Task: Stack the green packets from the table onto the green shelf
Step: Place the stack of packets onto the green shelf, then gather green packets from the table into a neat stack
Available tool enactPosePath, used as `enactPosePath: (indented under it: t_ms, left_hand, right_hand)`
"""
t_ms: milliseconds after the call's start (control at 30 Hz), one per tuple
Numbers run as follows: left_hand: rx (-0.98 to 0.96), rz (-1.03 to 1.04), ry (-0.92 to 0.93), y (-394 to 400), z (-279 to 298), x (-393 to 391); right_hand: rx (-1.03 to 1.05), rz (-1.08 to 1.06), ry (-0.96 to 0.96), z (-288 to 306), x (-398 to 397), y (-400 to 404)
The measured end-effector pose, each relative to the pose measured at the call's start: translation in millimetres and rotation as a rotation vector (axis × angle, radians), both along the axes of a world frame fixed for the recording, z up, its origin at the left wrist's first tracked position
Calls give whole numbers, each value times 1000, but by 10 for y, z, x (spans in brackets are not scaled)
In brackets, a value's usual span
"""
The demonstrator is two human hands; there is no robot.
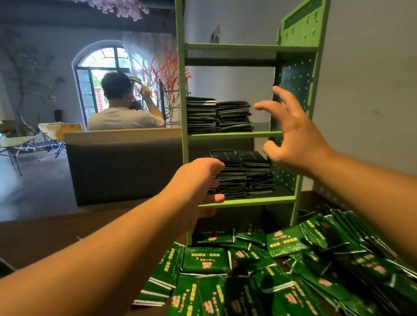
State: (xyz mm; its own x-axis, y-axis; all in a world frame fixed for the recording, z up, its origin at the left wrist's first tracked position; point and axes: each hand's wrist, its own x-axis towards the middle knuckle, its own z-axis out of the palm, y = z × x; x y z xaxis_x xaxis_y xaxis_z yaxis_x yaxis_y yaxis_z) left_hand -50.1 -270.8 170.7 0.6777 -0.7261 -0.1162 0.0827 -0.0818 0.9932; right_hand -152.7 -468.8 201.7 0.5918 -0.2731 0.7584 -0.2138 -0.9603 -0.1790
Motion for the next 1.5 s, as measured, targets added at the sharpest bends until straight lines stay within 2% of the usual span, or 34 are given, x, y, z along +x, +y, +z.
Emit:
enactPosePath:
  t_ms: [133,233,367,467,567,667,800,900,1067,1267,1367,1500]
  left_hand:
    - [42,-65,-30,-211,-224,-297]
    - [82,-120,-54,-349,-414,-545]
    - [101,-194,-210,-447,-634,-751]
    - [125,-300,-408,-470,-878,-841]
    - [255,-439,-673,-485,-1057,-914]
    - [402,-558,-888,-453,-1114,-947]
    - [532,-676,-1057,-397,-1240,-966]
    - [600,-791,-1191,-351,-1392,-969]
    - [684,-928,-1540,-301,-1624,-939]
    - [640,-900,-1577,-367,-1719,-847]
    - [599,-871,-1600,-399,-1747,-792]
    - [577,-845,-1588,-422,-1791,-726]
  right_hand:
    - [-51,28,81,-276,-463,25]
    - [-10,-46,211,-535,-810,-19]
    - [74,-173,429,-828,-1173,-159]
    - [190,-418,627,-1058,-1334,-352]
    - [363,-583,814,-1361,-1447,-530]
    - [429,-600,912,-1610,-1508,-630]
    - [477,-586,909,-1766,-1474,-663]
    - [438,-612,965,-1794,-1387,-661]
    - [341,-630,1017,-1735,-1217,-693]
    - [371,-554,1124,-1763,-1116,-733]
    - [315,-540,1177,-1842,-1061,-737]
    - [212,-539,1142,-1903,-1034,-773]
